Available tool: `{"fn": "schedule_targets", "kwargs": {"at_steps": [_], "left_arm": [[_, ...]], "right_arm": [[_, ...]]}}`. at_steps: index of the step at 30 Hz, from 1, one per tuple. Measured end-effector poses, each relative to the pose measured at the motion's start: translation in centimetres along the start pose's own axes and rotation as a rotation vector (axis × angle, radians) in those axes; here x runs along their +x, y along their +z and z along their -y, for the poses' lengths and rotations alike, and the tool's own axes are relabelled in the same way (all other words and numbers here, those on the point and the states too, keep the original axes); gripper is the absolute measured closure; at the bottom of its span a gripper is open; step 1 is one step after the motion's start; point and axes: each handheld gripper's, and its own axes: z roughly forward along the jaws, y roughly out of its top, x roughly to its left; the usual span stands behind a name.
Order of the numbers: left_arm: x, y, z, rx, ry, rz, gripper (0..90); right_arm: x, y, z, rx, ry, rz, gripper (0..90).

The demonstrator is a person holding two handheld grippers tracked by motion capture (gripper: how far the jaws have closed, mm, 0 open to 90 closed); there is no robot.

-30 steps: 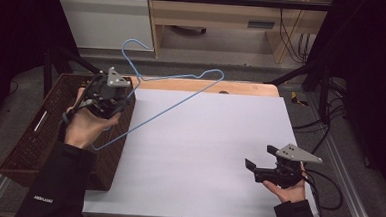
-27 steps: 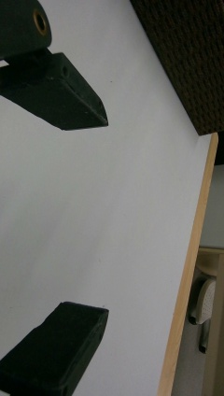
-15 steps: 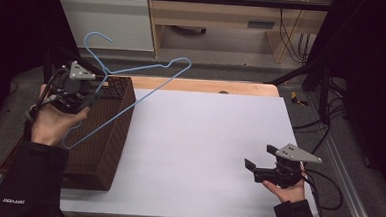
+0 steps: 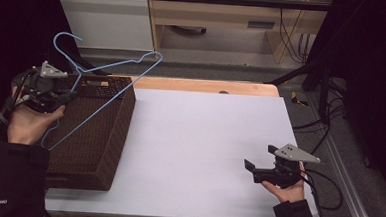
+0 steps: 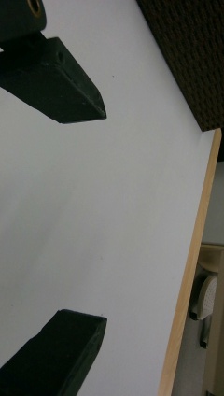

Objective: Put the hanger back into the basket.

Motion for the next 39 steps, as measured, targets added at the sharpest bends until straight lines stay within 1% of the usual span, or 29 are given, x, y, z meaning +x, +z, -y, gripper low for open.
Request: {"fn": "schedule_targets", "kwargs": {"at_steps": [6, 9, 11, 15, 19, 22, 23, 27, 29, 31, 32, 33, 36, 39], "left_arm": [[1.1, 0.8, 1.1, 0.028, -0.012, -0.027, 87.0], [1.7, 1.5, 1.7, 0.056, -0.028, -0.039, 87.0], [2.2, 1.8, 2.0, 0.066, -0.027, -0.055, 87.0], [3.1, 2.5, 2.8, 0.079, -0.034, -0.06, 87.0], [3.7, 3.0, 3.6, 0.107, -0.036, -0.084, 87.0], [4.2, 3.4, 4.4, 0.122, -0.052, -0.102, 87.1], [4.3, 3.5, 4.7, 0.129, -0.055, -0.1, 87.0], [4.5, 4.0, 5.6, 0.142, -0.061, -0.113, 87.0], [4.5, 4.4, 6.1, 0.151, -0.073, -0.112, 87.0], [4.6, 4.7, 6.6, 0.167, -0.075, -0.113, 87.0], [4.6, 4.9, 6.9, 0.165, -0.079, -0.115, 87.0], [4.5, 5.1, 7.1, 0.176, -0.081, -0.113, 87.0], [4.3, 6.0, 8.0, 0.187, -0.089, -0.122, 87.0], [3.9, 7.0, 8.9, 0.206, -0.102, -0.122, 87.0]], "right_arm": [[0.0, 0.0, 0.0, 0.0, 0.0, 0.003, 2.9], [0.0, 0.0, 0.0, 0.005, 0.005, 0.003, 2.6], [0.0, 0.1, 0.0, 0.006, 0.0, 0.003, 2.6], [0.0, 0.1, 0.0, 0.006, 0.002, 0.006, 2.6], [0.1, 0.3, 0.1, 0.013, 0.001, 0.003, 2.7], [0.1, 0.4, 0.1, 0.017, -0.005, 0.003, 2.7], [0.1, 0.4, 0.1, 0.017, -0.006, 0.002, 2.8], [0.2, 0.4, 0.1, 0.014, -0.001, 0.005, 2.9], [0.2, 0.4, 0.1, 0.016, -0.005, 0.003, 2.9], [0.2, 0.5, 0.1, 0.018, -0.008, 0.003, 2.9], [0.2, 0.5, 0.1, 0.018, -0.008, 0.002, 2.9], [0.2, 0.5, 0.1, 0.019, -0.007, 0.003, 2.9], [0.2, 0.5, 0.1, 0.019, -0.004, 0.003, 2.9], [0.2, 0.5, 0.2, 0.02, -0.006, 0.004, 3.0]]}}
